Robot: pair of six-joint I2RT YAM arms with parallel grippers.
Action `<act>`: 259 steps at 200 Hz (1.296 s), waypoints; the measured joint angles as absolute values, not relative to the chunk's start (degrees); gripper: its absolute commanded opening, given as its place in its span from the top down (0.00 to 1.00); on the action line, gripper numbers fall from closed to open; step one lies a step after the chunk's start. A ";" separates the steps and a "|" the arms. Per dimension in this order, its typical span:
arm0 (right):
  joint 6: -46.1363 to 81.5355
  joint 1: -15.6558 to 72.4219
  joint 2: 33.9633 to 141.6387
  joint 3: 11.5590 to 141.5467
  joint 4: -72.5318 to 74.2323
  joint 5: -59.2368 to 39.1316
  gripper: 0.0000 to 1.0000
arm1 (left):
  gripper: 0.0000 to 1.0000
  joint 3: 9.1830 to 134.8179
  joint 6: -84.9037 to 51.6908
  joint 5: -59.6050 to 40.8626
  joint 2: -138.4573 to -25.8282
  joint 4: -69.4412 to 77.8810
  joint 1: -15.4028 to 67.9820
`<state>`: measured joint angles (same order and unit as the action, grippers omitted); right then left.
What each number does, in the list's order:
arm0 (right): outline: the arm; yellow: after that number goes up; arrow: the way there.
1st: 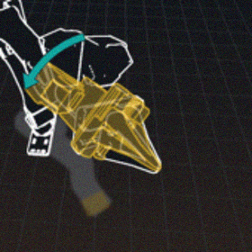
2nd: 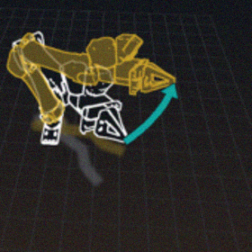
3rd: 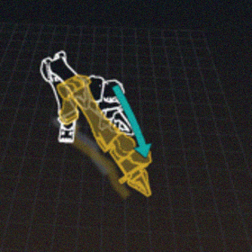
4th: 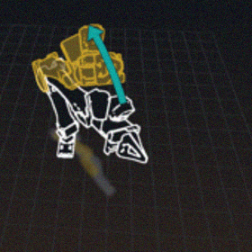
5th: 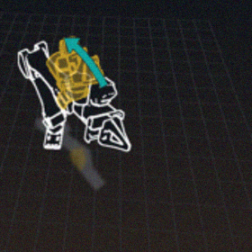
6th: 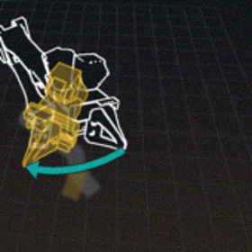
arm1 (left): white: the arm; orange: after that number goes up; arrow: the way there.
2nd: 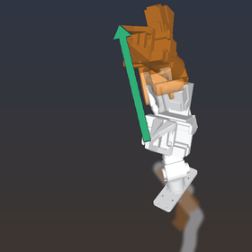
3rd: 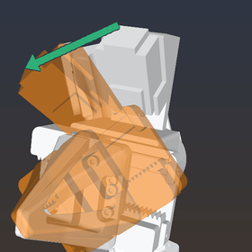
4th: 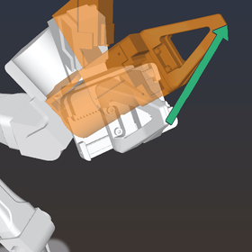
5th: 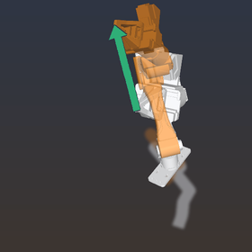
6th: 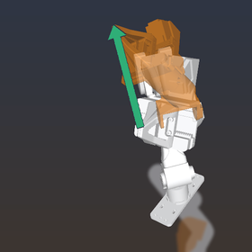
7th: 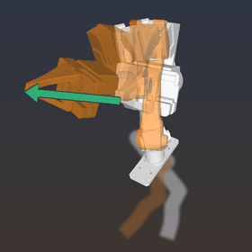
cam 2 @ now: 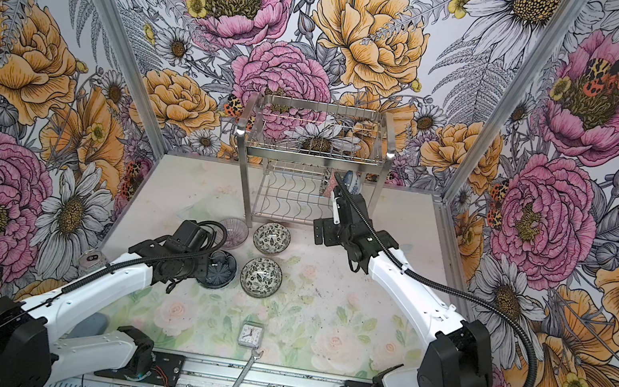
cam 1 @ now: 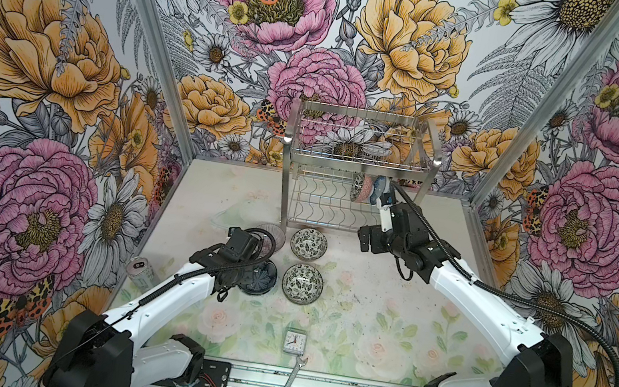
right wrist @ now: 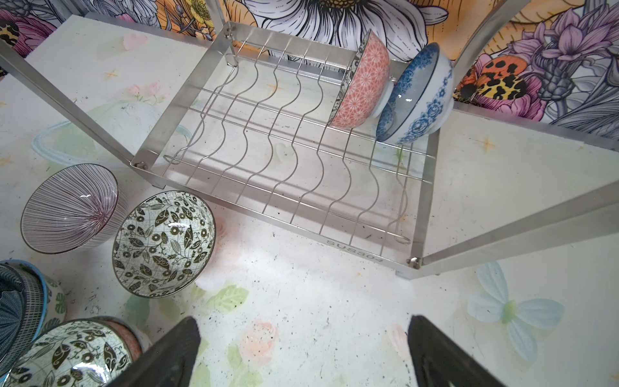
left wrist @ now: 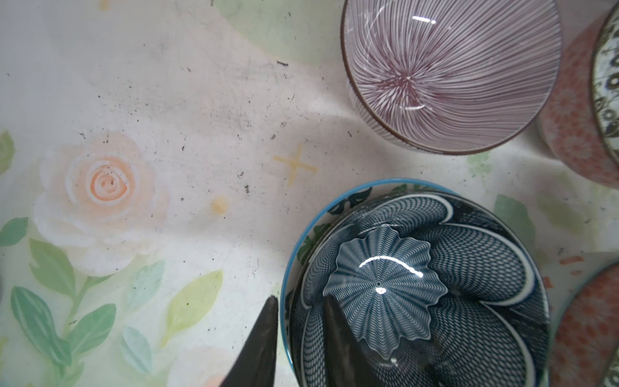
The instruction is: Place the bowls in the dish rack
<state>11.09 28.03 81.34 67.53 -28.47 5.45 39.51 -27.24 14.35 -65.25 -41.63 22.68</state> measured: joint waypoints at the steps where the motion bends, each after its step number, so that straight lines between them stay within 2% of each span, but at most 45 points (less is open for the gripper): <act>1: 11.07 28.03 81.34 67.53 -28.47 5.48 0.01 | 0.75 39.51 -27.27 14.37 -65.28 -41.58 22.68; 34: 11.09 28.03 81.32 67.46 -28.45 5.45 0.01 | 0.77 39.20 -27.27 14.31 -65.82 -40.60 22.59; 159: 11.07 27.66 80.77 66.85 -28.47 5.48 0.01 | 1.00 39.18 -27.20 12.93 -65.25 -39.99 22.09; 259: 11.07 27.51 80.29 66.81 -28.58 4.78 0.01 | 1.00 42.74 -26.74 12.45 -61.01 -45.01 21.89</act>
<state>11.07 27.51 80.29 66.81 -28.58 4.78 42.74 -26.74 12.45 -61.01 -45.01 21.89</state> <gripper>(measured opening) 0.992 0.061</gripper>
